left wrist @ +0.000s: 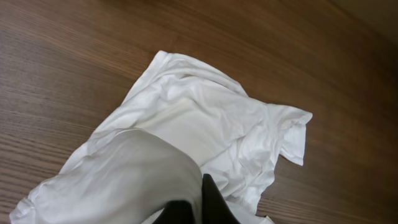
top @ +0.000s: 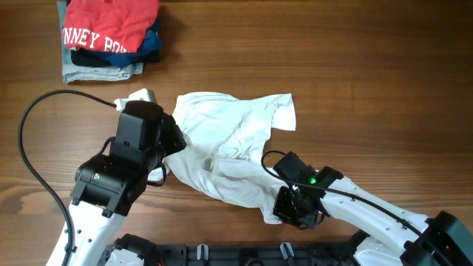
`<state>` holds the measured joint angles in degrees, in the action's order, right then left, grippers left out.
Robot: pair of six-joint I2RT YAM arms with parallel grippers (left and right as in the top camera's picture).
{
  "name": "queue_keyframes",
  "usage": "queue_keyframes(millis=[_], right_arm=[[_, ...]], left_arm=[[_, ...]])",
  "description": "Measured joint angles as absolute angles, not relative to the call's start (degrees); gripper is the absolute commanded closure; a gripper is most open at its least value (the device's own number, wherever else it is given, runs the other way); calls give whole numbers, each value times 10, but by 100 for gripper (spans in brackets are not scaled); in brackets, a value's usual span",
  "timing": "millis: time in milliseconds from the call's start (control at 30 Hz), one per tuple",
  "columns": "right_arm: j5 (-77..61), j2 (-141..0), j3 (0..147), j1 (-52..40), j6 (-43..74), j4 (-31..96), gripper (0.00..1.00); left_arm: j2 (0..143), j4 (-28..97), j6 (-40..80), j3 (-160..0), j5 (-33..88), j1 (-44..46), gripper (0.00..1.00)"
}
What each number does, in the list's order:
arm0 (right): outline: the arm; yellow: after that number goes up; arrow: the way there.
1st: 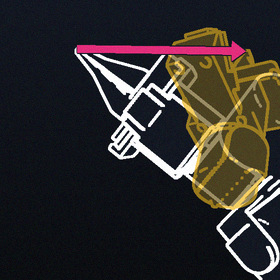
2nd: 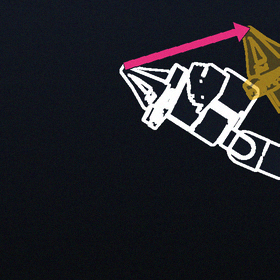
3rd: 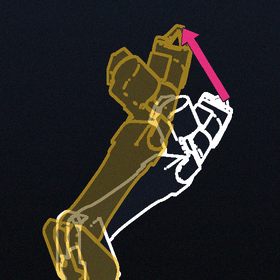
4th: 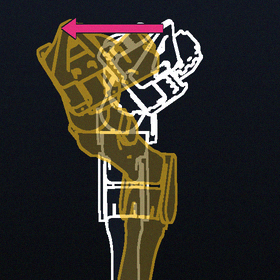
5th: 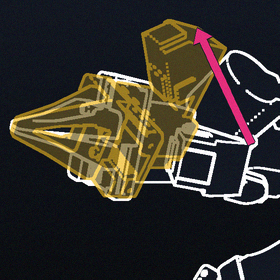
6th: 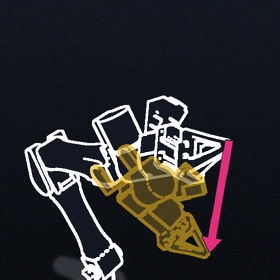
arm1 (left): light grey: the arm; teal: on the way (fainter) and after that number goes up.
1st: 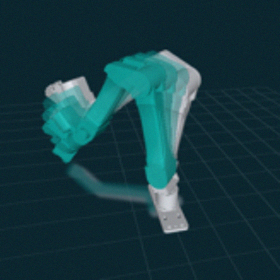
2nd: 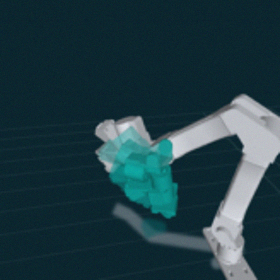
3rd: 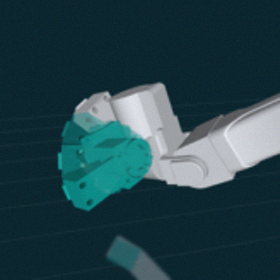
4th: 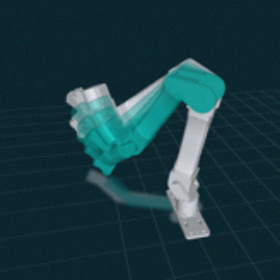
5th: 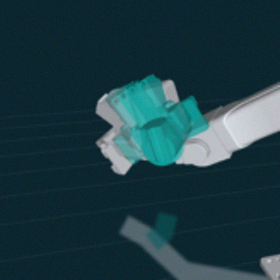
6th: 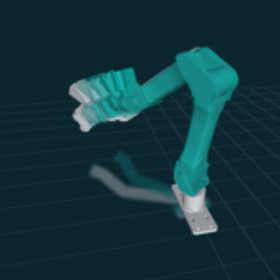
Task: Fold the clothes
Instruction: 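Lift the T-shirt with both grippers and stretch it apart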
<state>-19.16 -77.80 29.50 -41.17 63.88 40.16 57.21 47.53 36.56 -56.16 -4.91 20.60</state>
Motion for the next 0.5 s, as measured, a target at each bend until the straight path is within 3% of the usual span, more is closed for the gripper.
queue_keyframes(millis=[200, 500], right_arm=[[-115, -770, 325, -411, 652, 501, 96], [19, -630, 705, -395, 609, 738, 96]], left_arm=[[571, 480, 350, -570, -47, 209, 96], [528, 524, 330, -711, -45, 266, 96]])
